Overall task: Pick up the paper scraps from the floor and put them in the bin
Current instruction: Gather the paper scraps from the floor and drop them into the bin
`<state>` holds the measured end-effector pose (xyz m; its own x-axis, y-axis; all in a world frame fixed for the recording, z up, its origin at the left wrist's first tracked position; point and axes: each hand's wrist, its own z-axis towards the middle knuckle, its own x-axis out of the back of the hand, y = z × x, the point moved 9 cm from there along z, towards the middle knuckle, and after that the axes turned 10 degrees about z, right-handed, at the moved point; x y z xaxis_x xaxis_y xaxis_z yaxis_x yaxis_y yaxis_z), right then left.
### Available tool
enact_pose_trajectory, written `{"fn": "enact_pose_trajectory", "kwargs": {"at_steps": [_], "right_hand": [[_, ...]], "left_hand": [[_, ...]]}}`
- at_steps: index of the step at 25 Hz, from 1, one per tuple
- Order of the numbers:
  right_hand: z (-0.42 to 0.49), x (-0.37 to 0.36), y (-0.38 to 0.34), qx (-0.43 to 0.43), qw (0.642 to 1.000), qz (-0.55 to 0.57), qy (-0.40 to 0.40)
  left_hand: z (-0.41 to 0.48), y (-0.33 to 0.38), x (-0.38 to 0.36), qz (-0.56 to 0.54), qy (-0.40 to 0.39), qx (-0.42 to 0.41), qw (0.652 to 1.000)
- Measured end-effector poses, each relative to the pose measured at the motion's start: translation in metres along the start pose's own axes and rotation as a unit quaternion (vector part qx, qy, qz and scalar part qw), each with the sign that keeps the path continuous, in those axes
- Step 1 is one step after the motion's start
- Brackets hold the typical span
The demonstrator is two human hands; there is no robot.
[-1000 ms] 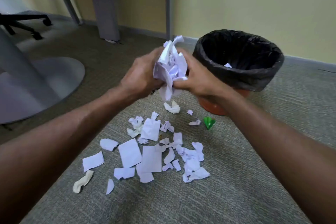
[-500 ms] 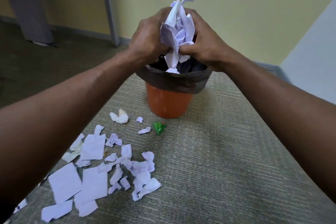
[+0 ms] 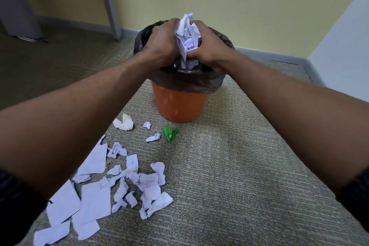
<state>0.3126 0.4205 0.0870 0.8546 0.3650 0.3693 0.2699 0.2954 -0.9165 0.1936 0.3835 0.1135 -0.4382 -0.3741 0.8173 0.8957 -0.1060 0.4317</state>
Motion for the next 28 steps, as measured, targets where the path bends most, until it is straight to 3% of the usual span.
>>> {"fn": "enact_pose_trajectory", "kwargs": {"at_steps": [10,20,28], "right_hand": [[0.004,0.003,0.002,-0.028,0.997,-0.048,0.054],[-0.018,-0.028,-0.029,0.046,0.981,-0.182,0.057],[-0.056,-0.109,-0.064,0.138,0.974,-0.174,0.049]], "left_hand": [[-0.004,-0.029,-0.002,0.059,-0.040,0.112,0.991],[-0.038,-0.008,0.027,0.105,0.002,0.040,0.994],[-0.097,-0.049,0.072,0.130,0.028,0.045,0.990]]}}
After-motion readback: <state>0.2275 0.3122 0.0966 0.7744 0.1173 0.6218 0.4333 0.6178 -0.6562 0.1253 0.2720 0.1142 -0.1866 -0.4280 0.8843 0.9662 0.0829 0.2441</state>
